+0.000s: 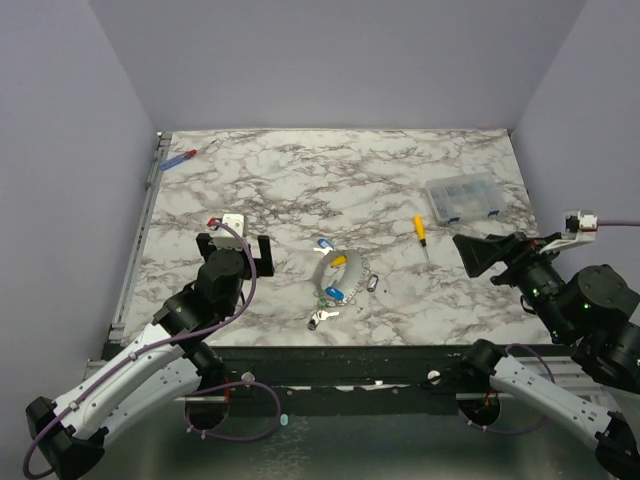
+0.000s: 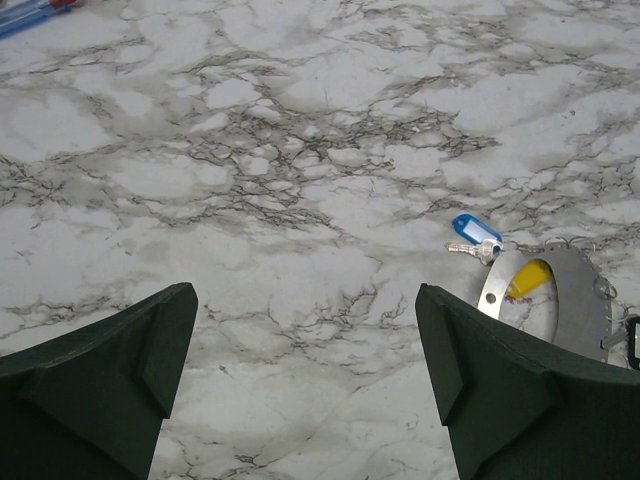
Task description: Put the keys on the keyring
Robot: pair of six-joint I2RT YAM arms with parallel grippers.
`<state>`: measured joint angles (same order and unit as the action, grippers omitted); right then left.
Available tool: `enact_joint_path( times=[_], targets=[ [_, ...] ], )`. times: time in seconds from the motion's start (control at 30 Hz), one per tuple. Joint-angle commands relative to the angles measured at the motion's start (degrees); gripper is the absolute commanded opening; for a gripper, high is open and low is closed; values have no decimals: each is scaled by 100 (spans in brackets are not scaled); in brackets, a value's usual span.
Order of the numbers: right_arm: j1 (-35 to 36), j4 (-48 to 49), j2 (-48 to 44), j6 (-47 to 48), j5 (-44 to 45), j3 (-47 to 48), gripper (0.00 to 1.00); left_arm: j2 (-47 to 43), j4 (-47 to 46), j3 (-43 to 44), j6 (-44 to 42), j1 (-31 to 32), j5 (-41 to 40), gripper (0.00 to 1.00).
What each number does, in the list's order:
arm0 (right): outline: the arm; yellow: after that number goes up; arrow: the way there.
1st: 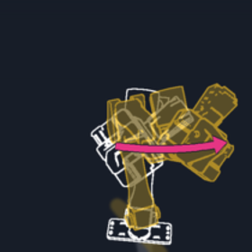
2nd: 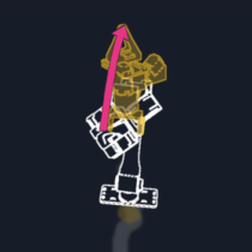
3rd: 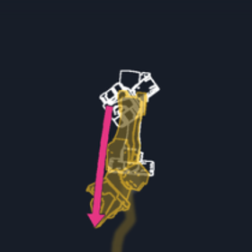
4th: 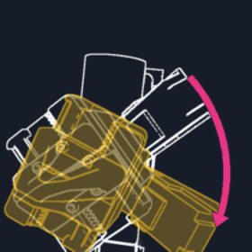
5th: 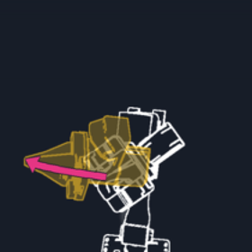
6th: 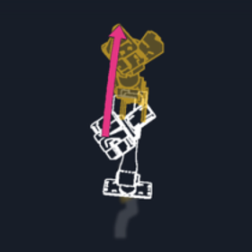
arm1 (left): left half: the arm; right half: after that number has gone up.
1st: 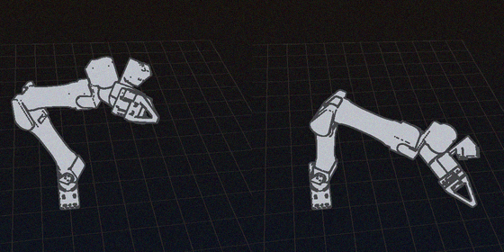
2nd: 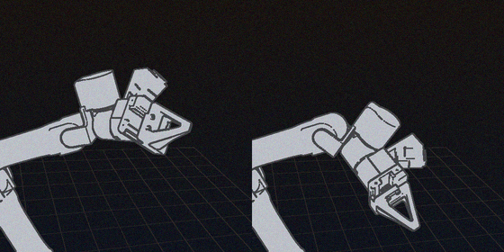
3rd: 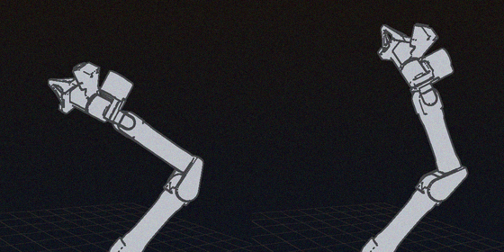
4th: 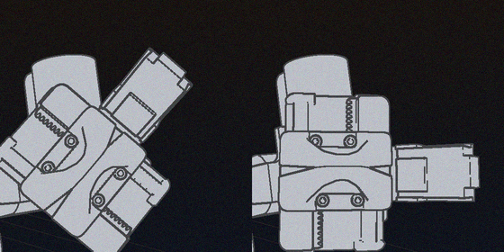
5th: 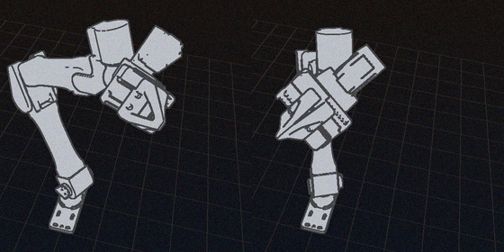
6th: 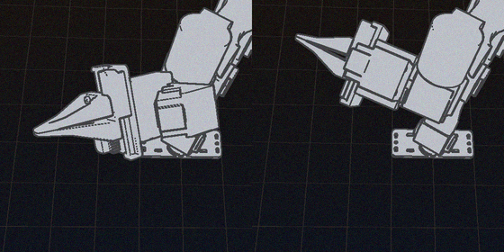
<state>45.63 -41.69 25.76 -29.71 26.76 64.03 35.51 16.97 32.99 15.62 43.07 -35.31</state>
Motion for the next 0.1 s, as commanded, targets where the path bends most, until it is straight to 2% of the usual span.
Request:
enact_joint_path(
  times=[0.0,0.07],
  targets=[
    [-36,-8,-26,-48,-419,-52,100,4,39,84,17,-28,13,99],
    [-34,-211,62,-91,-541,2,100,-6,39,76,27,-32,43,99]
  ],
)
